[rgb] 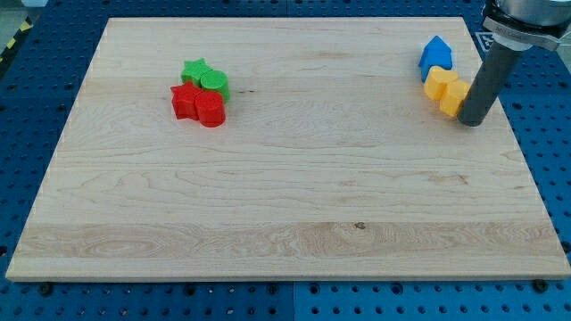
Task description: Nudge the yellow hexagon left a bit
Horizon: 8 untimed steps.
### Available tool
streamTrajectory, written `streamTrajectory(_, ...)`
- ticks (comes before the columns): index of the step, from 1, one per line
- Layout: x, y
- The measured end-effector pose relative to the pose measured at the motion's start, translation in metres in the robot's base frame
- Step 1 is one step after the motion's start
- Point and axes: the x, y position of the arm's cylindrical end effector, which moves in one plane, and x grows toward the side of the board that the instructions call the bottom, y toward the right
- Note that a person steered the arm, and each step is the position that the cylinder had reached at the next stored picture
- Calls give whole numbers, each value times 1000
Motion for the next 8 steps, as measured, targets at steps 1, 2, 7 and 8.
streamTrajectory(1, 0, 27)
streamTrajectory(2, -18, 54)
streamTrajectory(7, -150, 30)
streamTrajectory(8, -150, 31)
